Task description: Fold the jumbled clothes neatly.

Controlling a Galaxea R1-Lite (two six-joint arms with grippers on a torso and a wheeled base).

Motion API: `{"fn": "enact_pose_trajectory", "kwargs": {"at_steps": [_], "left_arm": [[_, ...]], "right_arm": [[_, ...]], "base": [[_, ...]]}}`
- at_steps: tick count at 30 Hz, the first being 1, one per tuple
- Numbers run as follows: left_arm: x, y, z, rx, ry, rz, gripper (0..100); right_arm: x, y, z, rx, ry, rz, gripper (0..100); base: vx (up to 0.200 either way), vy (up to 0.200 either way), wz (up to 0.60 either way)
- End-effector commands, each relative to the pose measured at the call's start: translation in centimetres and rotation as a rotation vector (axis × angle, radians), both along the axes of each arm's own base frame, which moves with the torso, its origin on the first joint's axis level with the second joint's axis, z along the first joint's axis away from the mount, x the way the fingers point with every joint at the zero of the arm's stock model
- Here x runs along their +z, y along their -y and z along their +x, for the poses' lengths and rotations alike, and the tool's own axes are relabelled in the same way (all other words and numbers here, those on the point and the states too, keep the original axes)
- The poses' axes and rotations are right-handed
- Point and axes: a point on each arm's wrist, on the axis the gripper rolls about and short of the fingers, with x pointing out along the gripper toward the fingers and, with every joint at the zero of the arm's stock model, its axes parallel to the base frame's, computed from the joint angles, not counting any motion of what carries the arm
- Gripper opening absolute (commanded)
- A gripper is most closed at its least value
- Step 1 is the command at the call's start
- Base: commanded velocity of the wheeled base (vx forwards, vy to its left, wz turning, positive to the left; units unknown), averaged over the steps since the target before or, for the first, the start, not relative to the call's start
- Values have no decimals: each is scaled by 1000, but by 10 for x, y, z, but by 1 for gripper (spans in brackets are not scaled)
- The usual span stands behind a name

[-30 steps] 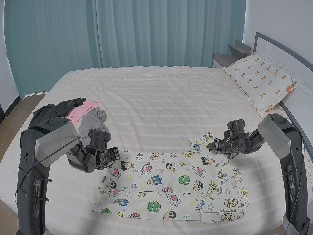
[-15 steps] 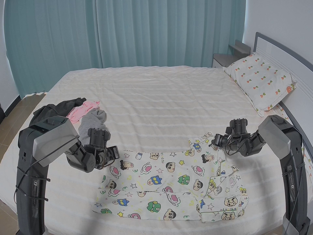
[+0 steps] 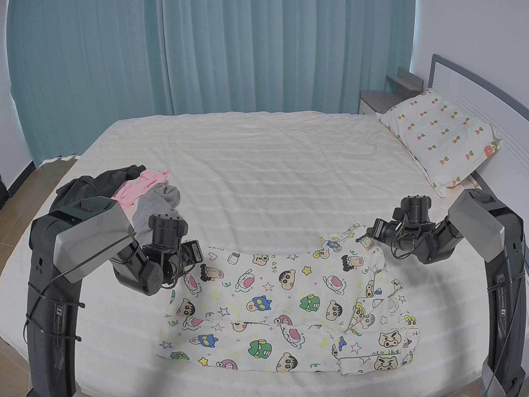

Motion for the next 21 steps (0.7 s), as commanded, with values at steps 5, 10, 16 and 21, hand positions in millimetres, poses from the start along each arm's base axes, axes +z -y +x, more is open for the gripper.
{"fn": "enact_pose_trajectory", "kwargs": {"at_steps": [5, 10, 16, 21], "left_arm": [[7, -1, -6, -1, 29, -9, 0], [5, -1, -6, -4, 23, -3, 0], [4, -1, -6, -6, 23, -3, 0], [3, 0, -6, -7, 20, -3, 0]], "right_arm": [[14, 0, -10, 29, -4, 8, 0], [3, 0, -10, 55, -63, 19, 0], [-3, 2, -7, 70, -119, 16, 100], [-11, 1, -8, 94, -138, 29, 100]], "base": [[0, 0, 0], [0, 0, 0], [0, 0, 0], [0, 0, 0]]}}
